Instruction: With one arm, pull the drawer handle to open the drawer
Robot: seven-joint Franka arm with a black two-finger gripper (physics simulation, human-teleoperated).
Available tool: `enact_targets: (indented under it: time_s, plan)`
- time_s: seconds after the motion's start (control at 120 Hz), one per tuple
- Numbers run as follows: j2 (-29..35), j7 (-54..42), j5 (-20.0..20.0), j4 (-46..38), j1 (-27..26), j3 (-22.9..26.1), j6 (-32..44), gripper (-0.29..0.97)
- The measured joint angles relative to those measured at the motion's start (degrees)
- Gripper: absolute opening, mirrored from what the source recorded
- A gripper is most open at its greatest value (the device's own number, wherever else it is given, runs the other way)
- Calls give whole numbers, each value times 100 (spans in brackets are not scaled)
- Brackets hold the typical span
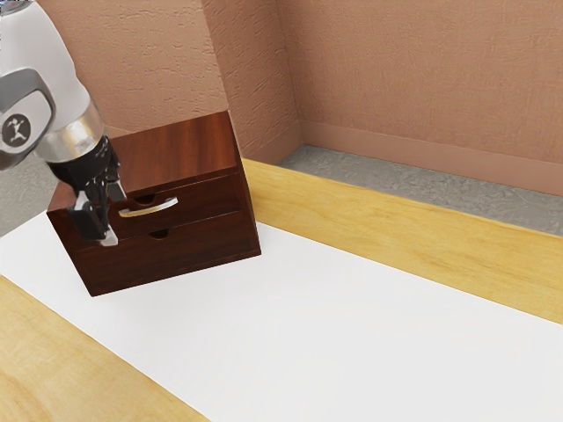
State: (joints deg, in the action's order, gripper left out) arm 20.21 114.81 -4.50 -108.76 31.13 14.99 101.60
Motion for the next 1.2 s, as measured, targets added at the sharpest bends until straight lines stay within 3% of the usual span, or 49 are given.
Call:
enact_targets:
  time_s: [0.125, 0.542, 0.683, 1.2]
  plan:
    - [-40, 494, -67, -110, 356, 293, 311, 59]
    - [-225, 1447, -134, -353, 909, 350, 1089, 57]
    - [-380, 1601, -424, -313, 932, 592, 1346, 57]
    - [-1258, 1843, -1030, -7, 965, 593, 1839, 56]
